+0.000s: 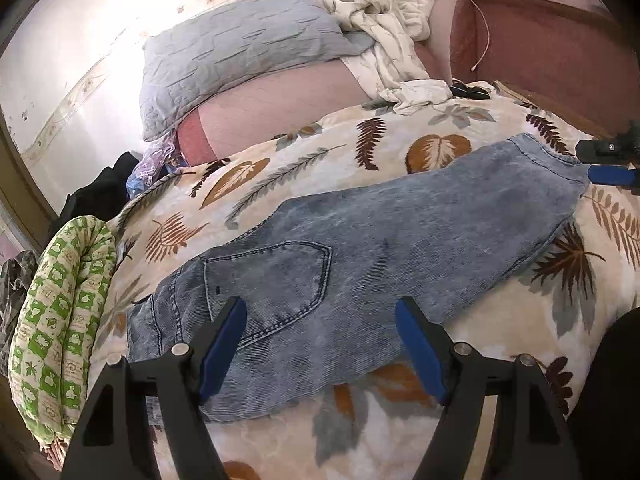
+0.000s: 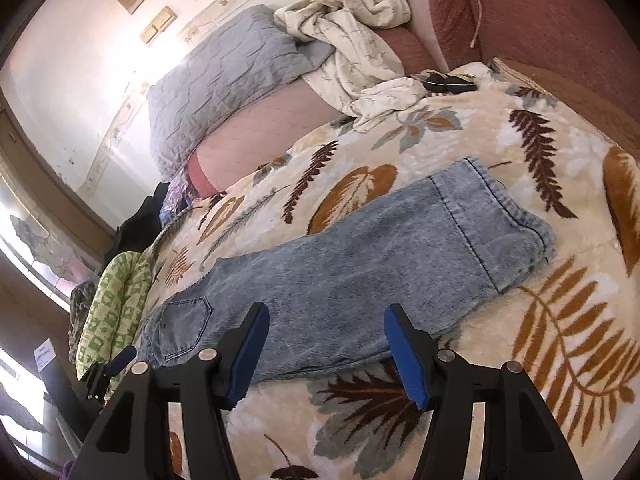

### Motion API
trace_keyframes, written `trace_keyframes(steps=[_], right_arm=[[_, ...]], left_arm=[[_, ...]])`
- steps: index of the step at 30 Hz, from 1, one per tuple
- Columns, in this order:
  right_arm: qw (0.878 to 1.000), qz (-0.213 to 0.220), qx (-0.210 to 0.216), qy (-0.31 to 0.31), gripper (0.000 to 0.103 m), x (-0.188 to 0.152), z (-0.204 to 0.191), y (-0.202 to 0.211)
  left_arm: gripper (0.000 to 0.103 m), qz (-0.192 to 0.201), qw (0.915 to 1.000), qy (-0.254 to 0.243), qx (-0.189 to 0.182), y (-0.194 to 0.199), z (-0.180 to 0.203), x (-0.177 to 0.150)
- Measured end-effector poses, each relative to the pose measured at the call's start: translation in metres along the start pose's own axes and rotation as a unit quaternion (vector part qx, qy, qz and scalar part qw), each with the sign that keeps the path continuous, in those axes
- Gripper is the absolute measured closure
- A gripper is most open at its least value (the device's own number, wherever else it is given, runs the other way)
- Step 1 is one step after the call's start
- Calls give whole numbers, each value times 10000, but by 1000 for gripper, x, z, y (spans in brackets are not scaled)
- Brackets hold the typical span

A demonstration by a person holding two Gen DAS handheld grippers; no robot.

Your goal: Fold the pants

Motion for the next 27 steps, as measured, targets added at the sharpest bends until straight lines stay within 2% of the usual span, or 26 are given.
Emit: trace_keyframes(steps=[5,11,18,22,27], right_arm=[[9992,25,102,-375,39,-5,11,1],[9988,55,100,-466,39,-13,11,-2],[9948,381,57,-940,39,-16,27,9],[9919,430,-44,-1198,39,-23,43,12],[9830,678,-168,-1700,39,-27,61,17]], left_arm=[[26,-57,10000,-44,-39,0,6,0],[26,-117,9997,-75,-176,2,10,0],[26,-296,9994,-82,-172,-4,10,8],[26,-323,9989,76,-333,-1,12,9],[26,-550,9968,-117,-569,-12,22,18]])
Point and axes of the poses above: each gripper's, at about its wrist camera, not at the fingertips, and y roughly against the way its jaws point, z to its right, x to its top, the point moved 2 cm from there along -y, roughly the way its jaws point, and after that the axes turned 6 degrees about z, right-handed, at the moved point
